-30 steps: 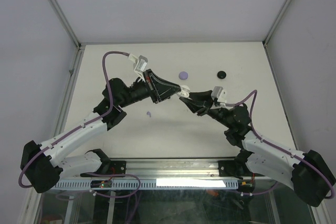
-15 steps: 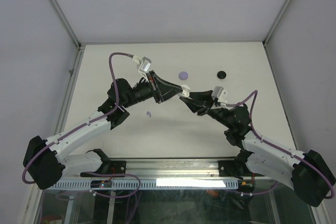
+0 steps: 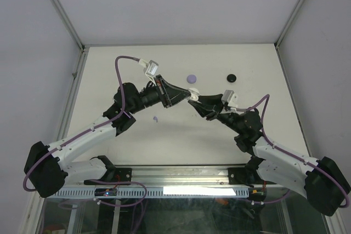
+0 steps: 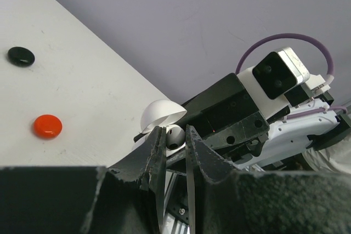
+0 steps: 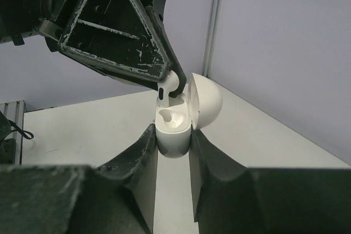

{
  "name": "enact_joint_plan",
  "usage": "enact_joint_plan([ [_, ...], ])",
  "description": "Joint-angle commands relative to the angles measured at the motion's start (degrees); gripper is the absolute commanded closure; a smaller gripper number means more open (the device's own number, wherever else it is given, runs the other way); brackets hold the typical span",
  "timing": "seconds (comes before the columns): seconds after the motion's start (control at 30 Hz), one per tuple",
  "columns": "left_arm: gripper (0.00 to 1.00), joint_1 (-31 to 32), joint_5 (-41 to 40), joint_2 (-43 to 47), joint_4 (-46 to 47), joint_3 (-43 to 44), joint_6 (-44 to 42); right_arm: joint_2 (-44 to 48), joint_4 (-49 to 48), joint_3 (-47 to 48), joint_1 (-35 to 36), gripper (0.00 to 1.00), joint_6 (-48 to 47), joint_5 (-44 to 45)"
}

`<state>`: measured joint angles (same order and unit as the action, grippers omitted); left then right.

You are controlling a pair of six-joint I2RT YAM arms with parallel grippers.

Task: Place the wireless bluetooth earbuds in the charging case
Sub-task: Place the earbud in the charging case.

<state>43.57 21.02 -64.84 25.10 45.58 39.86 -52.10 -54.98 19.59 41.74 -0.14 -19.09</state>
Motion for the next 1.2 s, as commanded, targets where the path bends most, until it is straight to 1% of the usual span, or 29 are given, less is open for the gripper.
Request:
enact_joint_plan([
  [0.0, 0.85, 0.52, -3.79, 1.29, -2.93, 0.19, -0.85, 0.91, -4.78, 0.49, 0.10, 0.96, -0.32, 0.66],
  [0.17, 0.77, 0.47, -4.99, 1.31, -7.01, 1.77, -2.47, 1.15, -4.63, 0.47, 0.15, 0.96, 0.13, -0.12],
  [0.3, 0.64, 0.46, -6.78, 2.28, -10.21, 3.30, -4.36, 1.37, -4.34, 0.06, 0.10, 0.96, 0.22, -0.07],
  [0.43, 0.55, 0.48, -7.73, 3.33, -13.43, 5.16, -5.94, 1.62, -4.26, -0.16, 0.10, 0.96, 0.23, 0.09],
  [0.5, 0.52, 0.47, -8.62, 4.20, -15.35, 5.85, -6.82, 1.72, -3.98, -0.17, 0.10, 0.96, 0.32, 0.11],
  [0.63, 0.45, 0.41, -13.72, 7.34, -20.40, 6.61, -8.79, 2.03, -2.77, -0.41, 0.10, 0.96, 0.11, 0.44],
  [0.77, 0.39, -0.88, -22.27, 8.76, -29.06, 8.13, -10.19, 2.66, -0.39, -0.97, 0.10, 0.96, -1.33, 2.55],
  [0.87, 0.32, -2.64, -28.14, 8.24, -37.37, 8.81, -10.46, 3.32, 1.02, -1.58, 0.13, 0.96, -2.16, 3.34],
  [0.9, 0.31, -3.57, -29.82, 7.80, -39.27, 8.75, -10.44, 3.44, 1.50, -1.81, 0.10, 0.96, -2.45, 3.50],
  [0.97, 0.31, -5.76, -32.88, 6.25, -42.76, 8.52, -10.43, 3.80, 2.65, -2.07, 0.10, 0.96, -3.28, 3.58],
  [1.17, 0.32, -15.63, -35.78, 1.18, -47.44, 7.03, -11.21, 5.32, 4.61, -3.31, 0.10, 0.96, -4.98, 4.51],
])
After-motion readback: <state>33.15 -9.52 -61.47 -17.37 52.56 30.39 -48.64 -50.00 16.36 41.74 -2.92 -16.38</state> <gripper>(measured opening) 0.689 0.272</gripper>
